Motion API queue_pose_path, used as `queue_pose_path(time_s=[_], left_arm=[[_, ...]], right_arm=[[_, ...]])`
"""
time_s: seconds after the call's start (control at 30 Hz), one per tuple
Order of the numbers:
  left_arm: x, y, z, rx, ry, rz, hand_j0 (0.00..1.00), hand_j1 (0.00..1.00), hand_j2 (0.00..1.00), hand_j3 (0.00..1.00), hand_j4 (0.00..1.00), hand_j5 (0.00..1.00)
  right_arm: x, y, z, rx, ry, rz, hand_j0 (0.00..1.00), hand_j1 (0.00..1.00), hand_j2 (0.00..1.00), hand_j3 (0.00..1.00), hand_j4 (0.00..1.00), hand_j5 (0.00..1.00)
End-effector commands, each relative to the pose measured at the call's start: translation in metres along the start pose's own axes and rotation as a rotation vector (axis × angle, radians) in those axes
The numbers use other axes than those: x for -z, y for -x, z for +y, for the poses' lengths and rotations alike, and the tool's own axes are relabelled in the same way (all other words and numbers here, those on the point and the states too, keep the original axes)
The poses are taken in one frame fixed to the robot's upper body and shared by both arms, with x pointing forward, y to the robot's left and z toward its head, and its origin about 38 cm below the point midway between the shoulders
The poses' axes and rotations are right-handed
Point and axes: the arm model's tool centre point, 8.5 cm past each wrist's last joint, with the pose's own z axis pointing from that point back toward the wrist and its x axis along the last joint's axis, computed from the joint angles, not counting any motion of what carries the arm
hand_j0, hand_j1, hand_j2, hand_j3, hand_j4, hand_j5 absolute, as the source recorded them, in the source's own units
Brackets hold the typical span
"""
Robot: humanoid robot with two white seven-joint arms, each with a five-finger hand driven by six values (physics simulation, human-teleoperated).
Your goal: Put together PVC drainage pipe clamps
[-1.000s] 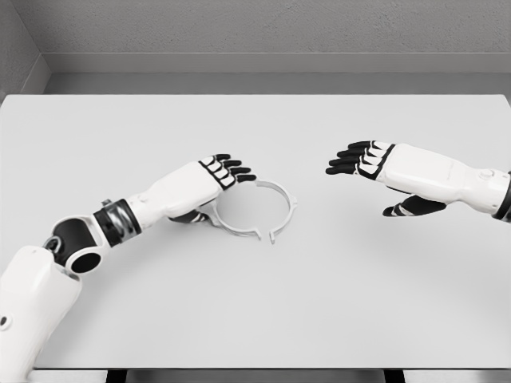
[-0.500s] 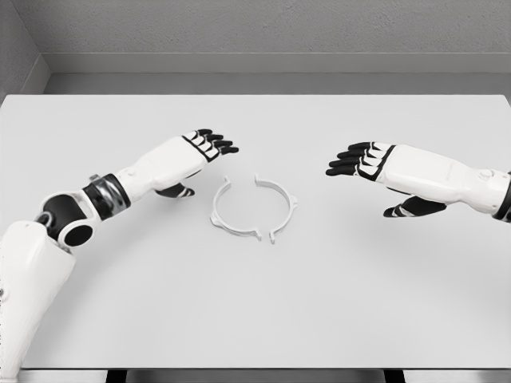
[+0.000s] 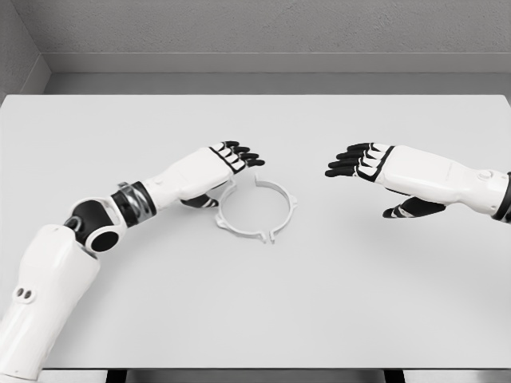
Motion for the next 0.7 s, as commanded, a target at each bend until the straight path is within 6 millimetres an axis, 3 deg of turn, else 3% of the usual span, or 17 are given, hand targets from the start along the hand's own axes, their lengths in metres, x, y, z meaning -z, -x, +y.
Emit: queue_pose_path(time_s=[0.0, 0.27, 0.4, 0.5, 0.67], left_arm=[[0.002, -0.002, 0.001, -0.008, -0.008, -0.004, 1.0, 1.0, 1.0, 1.0, 1.0, 1.0], [0.008, -0.009, 0.005, -0.011, -0.029, -0.02, 1.0, 1.0, 1.0, 1.0, 1.0, 1.0], [-0.003, 0.005, 0.012, -0.004, -0.043, 0.015, 1.0, 1.0, 1.0, 1.0, 1.0, 1.0], [-0.029, 0.022, 0.013, 0.008, -0.035, 0.068, 1.0, 1.0, 1.0, 1.0, 1.0, 1.0], [-0.04, 0.01, 0.013, 0.018, -0.046, 0.046, 1.0, 1.0, 1.0, 1.0, 1.0, 1.0]], right_arm=[[0.0, 0.0, 0.0, 0.006, 0.003, -0.001, 1.0, 1.0, 1.0, 1.0, 1.0, 1.0], [0.001, 0.0, 0.0, 0.005, 0.002, -0.001, 1.0, 1.0, 1.0, 1.0, 1.0, 1.0], [-0.002, 0.0, 0.0, 0.004, -0.003, 0.003, 1.0, 1.0, 1.0, 1.0, 1.0, 1.0], [-0.003, 0.001, 0.0, 0.003, -0.004, 0.007, 1.0, 1.0, 1.0, 1.0, 1.0, 1.0], [-0.003, 0.0, 0.003, 0.012, -0.007, 0.006, 1.0, 1.0, 1.0, 1.0, 1.0, 1.0]])
